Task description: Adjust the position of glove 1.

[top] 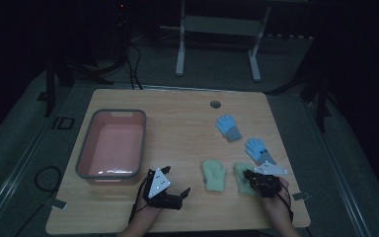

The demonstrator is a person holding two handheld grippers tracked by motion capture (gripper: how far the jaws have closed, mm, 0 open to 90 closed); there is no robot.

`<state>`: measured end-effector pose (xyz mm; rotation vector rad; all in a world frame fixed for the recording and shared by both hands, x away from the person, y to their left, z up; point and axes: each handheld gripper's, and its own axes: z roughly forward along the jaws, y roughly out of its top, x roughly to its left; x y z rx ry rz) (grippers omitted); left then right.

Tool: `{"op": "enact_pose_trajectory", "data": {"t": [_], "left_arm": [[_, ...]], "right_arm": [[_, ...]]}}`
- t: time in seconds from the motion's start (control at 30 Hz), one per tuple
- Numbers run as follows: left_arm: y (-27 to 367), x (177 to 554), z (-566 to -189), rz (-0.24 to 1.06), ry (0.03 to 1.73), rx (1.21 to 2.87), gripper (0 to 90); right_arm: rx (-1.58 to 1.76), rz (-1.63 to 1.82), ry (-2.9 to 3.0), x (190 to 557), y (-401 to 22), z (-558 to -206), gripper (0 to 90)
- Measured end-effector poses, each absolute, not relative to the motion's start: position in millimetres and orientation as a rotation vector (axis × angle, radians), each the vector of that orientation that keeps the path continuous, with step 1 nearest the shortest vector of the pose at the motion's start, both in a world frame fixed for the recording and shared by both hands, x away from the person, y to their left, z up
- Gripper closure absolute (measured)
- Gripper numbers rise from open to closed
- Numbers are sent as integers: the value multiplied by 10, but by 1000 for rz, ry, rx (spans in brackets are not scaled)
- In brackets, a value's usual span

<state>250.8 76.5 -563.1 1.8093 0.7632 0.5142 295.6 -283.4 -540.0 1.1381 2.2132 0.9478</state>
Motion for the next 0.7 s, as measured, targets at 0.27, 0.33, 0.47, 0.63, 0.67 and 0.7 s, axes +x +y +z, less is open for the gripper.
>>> {"op": "enact_pose_trajectory", "data": {"t": [0.27,0.33,0.47,0.63,0.67,0.7], "left_arm": [[758,2508,-5631,518,761,1814,15],[757,2507,-5631,517,761,1813,15],[758,2507,-5631,518,759,1815,15],[757,2506,-5630,519,756,1817,15],[756,2506,-5630,519,756,1817,15],[753,2507,-5630,518,757,1818,15]], "right_arm": [[1118,997,2092,2864,-2638,-4833,864],[1094,997,2076,2847,-2529,-4752,864],[1054,1007,2108,2857,-2301,-4701,864],[1013,1009,2156,2878,-2061,-4779,863],[1006,1000,2168,2877,-2019,-4807,863],[1000,992,2174,2872,-1979,-4838,863]]}}
